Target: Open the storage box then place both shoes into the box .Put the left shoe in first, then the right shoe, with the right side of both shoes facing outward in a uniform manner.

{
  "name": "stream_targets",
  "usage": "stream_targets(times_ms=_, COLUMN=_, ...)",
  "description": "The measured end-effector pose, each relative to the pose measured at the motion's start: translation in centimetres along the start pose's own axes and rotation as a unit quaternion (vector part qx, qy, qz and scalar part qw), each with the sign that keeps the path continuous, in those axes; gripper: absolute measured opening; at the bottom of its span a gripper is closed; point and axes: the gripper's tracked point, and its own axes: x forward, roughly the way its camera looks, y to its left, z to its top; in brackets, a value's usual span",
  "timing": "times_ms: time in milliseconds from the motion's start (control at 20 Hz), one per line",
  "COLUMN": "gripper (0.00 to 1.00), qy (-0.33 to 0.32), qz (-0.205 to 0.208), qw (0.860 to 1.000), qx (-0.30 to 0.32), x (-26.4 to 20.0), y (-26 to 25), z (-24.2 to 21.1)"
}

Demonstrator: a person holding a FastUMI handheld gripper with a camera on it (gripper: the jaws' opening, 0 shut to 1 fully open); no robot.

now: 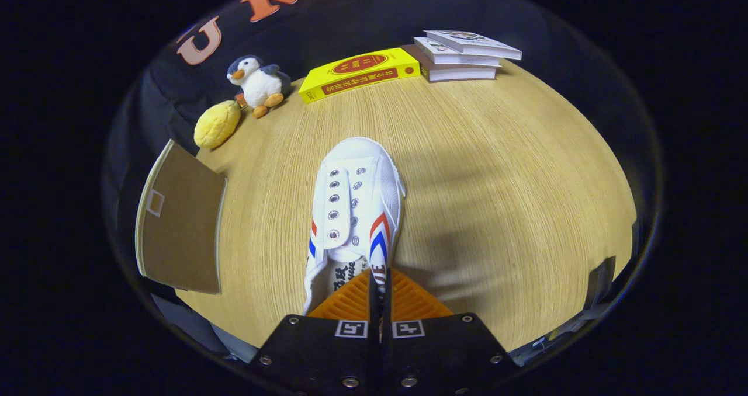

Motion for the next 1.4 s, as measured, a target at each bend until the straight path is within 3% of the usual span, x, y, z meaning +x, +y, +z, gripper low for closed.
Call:
stream_targets(times_ms=400, gripper=0.01, qy=-0.061, qz=0.031, qw=0.998, qx=-0.015, x=-2.8, y=3.0, z=4.1)
stream_targets(times_ms=650, gripper=0.0, qy=-0.101, qz=0.052, qw=0.993, qx=-0.04, x=-6.9, y=6.7, z=7.3)
stream_targets(times_ms=1100, gripper=0.01, qy=-0.146, qz=0.129, qw=0.977, qx=-0.085, x=-13.4, y=19.3, z=10.6)
stream_targets(times_ms=1400, gripper=0.0, qy=-0.113, qz=0.169, qw=0.972, qx=-0.117, x=-13.2, y=28.8, z=8.0)
